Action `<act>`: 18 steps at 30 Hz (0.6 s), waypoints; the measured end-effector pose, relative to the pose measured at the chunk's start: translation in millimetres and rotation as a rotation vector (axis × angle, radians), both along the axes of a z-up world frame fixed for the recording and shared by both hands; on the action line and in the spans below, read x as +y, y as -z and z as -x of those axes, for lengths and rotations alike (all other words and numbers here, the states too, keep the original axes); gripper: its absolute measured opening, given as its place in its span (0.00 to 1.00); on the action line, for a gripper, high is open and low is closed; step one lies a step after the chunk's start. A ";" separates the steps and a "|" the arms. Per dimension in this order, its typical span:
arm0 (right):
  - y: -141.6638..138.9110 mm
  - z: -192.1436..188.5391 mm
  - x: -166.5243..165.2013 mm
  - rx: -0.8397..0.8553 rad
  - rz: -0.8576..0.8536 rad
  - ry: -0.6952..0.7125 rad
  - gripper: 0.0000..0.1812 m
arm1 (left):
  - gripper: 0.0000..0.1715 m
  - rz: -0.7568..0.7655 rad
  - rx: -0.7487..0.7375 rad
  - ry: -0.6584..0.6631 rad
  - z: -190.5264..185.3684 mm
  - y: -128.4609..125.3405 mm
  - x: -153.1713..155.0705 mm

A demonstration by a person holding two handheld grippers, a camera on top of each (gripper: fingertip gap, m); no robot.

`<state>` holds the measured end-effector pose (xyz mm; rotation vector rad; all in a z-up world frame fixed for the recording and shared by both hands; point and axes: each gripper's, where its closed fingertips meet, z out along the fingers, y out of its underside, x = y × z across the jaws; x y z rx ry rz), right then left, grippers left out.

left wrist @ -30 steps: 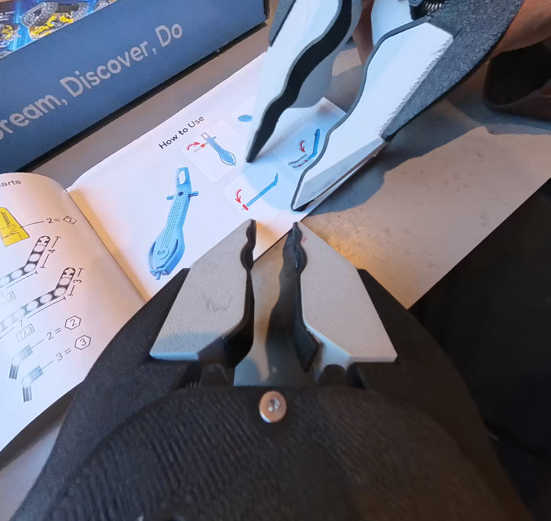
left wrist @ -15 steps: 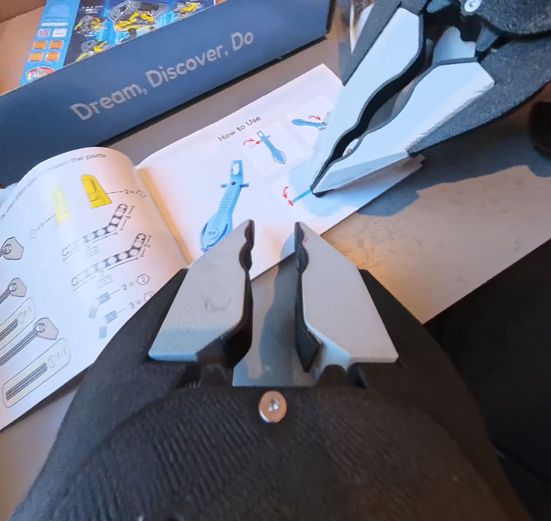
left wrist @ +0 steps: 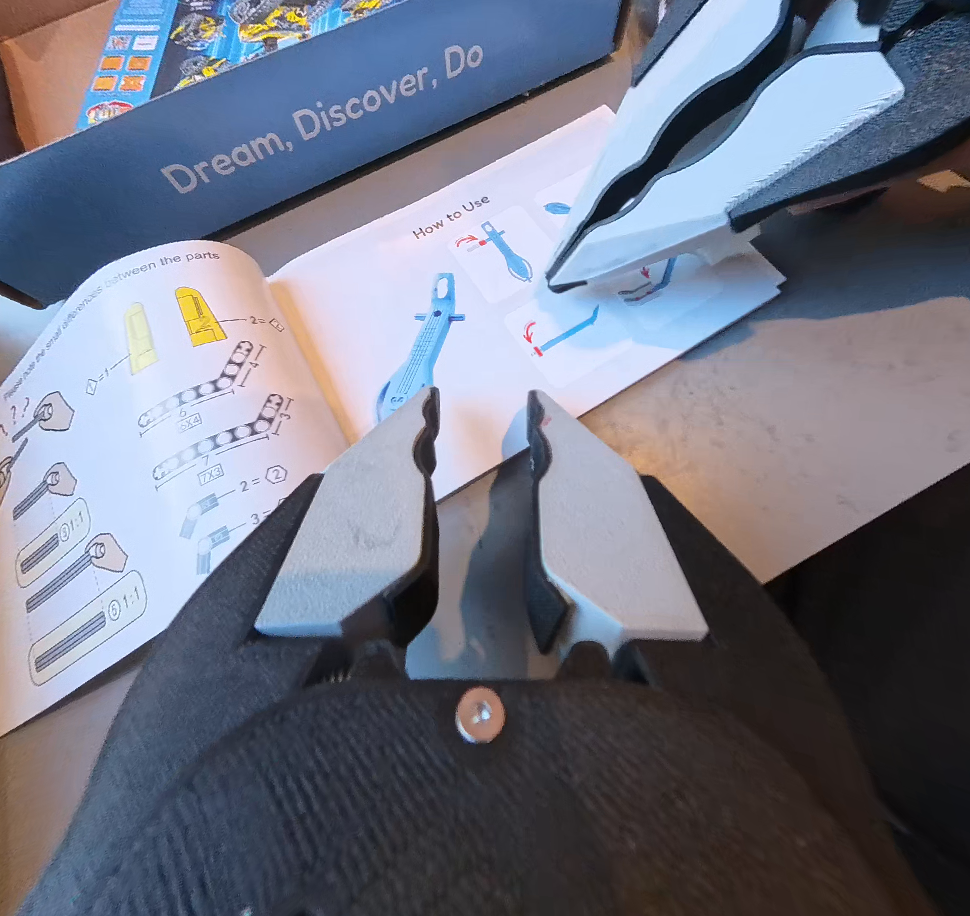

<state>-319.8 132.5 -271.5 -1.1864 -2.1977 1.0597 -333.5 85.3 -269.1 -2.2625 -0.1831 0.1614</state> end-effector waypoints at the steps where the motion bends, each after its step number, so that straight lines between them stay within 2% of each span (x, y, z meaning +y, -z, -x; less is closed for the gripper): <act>1: -0.6 0.1 0.2 -0.002 0.013 0.001 0.00 | 0.19 -0.004 -0.007 0.001 -0.4 -0.6 0.1; 3: -1.7 -0.1 0.0 -0.007 0.033 -0.002 0.01 | 0.20 -0.010 -0.013 0.009 -0.5 -2.0 0.9; 5: -2.2 -3.0 -3.1 -0.017 0.048 -0.031 0.08 | 0.21 0.016 0.008 0.035 3.6 -4.2 5.1; 8: -7.6 -5.5 -4.3 0.011 0.060 -0.061 0.14 | 0.27 0.090 0.015 0.067 13.3 -12.7 19.6; 11: -5.7 -8.8 -3.6 -0.010 0.069 -0.072 0.33 | 0.29 0.151 0.008 0.117 11.8 -15.1 30.6; 15: -1.0 -11.6 0.5 -0.029 0.016 -0.063 0.52 | 0.37 0.276 -0.002 0.101 14.7 6.0 23.0; 18: 4.1 -12.0 5.8 -0.039 -0.033 -0.045 0.52 | 0.38 0.273 -0.049 0.088 14.1 12.8 20.1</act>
